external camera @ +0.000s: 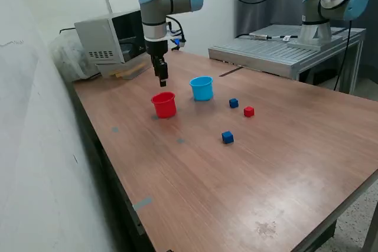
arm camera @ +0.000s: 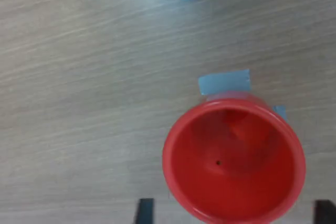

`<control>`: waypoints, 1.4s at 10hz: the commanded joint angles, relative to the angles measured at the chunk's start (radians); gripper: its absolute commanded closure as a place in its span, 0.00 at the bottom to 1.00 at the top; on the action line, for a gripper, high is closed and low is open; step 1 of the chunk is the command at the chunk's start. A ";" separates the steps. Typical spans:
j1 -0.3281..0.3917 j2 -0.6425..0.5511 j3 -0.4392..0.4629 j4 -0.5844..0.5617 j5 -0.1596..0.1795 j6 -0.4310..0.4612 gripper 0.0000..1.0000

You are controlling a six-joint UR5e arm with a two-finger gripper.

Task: Place red objects in the red bin, and blue objects in the blue bin.

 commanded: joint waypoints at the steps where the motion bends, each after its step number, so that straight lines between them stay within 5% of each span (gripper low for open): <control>1: 0.003 -0.002 0.011 0.003 0.001 0.000 0.00; 3: 0.017 -0.070 0.106 0.000 0.000 0.010 0.00; 4: 0.088 -0.178 0.175 0.002 0.004 0.012 0.00; 8: 0.291 -0.244 0.275 0.002 0.007 0.017 0.00; 11: 0.409 -0.290 0.286 -0.003 0.099 0.061 0.00; 14: 0.480 -0.215 0.281 -0.035 0.115 0.083 0.00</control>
